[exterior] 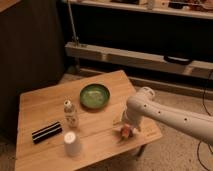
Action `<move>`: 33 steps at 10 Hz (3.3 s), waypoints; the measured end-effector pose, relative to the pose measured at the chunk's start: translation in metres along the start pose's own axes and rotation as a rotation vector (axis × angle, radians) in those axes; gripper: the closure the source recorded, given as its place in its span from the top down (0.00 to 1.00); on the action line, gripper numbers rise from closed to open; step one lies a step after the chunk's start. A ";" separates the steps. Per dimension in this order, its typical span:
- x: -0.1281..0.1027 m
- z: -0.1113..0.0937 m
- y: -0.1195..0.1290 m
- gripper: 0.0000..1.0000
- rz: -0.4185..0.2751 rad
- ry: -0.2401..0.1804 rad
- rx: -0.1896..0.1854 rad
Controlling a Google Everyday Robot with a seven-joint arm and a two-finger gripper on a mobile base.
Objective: Drag the ceramic bowl in a circle
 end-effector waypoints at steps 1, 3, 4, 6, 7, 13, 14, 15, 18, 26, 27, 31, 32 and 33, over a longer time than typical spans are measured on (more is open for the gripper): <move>0.000 0.000 0.000 0.80 0.000 0.000 0.000; 0.000 0.000 0.000 0.80 0.000 0.000 0.000; 0.000 0.000 0.000 0.80 0.000 0.000 0.000; 0.000 0.000 0.000 0.80 0.000 0.000 0.000; 0.000 0.000 0.000 0.80 0.000 0.000 0.000; 0.000 0.000 0.000 0.80 0.000 0.000 0.000; 0.000 0.000 0.000 0.80 0.000 0.000 0.000; 0.000 0.000 0.000 0.80 0.000 0.000 0.000; 0.017 -0.006 -0.013 0.80 -0.070 0.029 0.061; 0.114 -0.041 -0.189 0.80 -0.335 0.242 0.138; 0.129 -0.040 -0.201 0.80 -0.319 0.259 0.145; 0.186 -0.037 -0.180 0.80 -0.244 0.257 0.200; 0.204 -0.038 -0.166 0.80 -0.219 0.246 0.212; 0.216 -0.038 -0.160 0.80 -0.202 0.223 0.223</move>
